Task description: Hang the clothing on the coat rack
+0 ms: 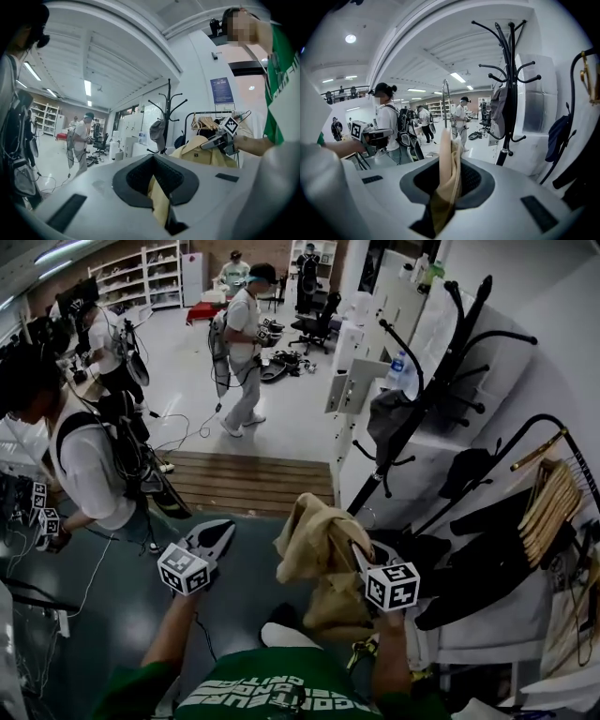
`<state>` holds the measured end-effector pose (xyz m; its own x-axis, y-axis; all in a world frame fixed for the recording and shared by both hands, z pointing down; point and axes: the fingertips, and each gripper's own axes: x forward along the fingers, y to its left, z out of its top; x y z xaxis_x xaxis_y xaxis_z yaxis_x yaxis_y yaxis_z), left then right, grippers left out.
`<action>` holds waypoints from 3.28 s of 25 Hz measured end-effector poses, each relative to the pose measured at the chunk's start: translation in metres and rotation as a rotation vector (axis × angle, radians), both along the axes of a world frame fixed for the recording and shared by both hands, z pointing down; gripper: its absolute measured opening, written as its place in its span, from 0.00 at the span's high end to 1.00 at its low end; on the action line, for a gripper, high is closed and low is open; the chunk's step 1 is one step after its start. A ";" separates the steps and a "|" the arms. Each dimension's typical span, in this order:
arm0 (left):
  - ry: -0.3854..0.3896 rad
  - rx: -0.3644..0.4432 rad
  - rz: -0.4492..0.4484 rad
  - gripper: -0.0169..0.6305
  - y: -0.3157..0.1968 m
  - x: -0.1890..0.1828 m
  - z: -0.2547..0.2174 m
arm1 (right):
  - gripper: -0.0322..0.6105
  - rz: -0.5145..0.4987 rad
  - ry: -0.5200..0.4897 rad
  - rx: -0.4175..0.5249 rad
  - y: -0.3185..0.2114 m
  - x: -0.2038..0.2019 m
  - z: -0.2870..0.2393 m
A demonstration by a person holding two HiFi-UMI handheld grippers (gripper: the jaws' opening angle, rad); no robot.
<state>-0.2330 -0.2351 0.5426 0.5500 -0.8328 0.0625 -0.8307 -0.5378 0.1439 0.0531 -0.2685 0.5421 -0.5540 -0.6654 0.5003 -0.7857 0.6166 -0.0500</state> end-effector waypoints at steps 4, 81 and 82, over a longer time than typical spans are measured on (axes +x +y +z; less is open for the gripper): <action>-0.008 0.011 0.042 0.97 -0.038 0.003 -0.013 | 0.84 0.023 -0.009 0.005 -0.024 -0.002 -0.010; -0.026 0.120 0.455 0.97 -0.225 0.132 -0.057 | 0.84 0.145 -0.043 0.101 -0.247 0.050 -0.138; -0.026 0.120 0.453 0.97 -0.226 0.131 -0.057 | 0.84 0.149 -0.041 0.097 -0.251 0.051 -0.136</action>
<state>-0.1023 -0.4606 0.4857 0.8596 -0.5110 -0.0012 -0.5106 -0.8589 0.0411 0.1039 -0.5190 0.4064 -0.4637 -0.7860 0.4088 -0.8675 0.4966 -0.0292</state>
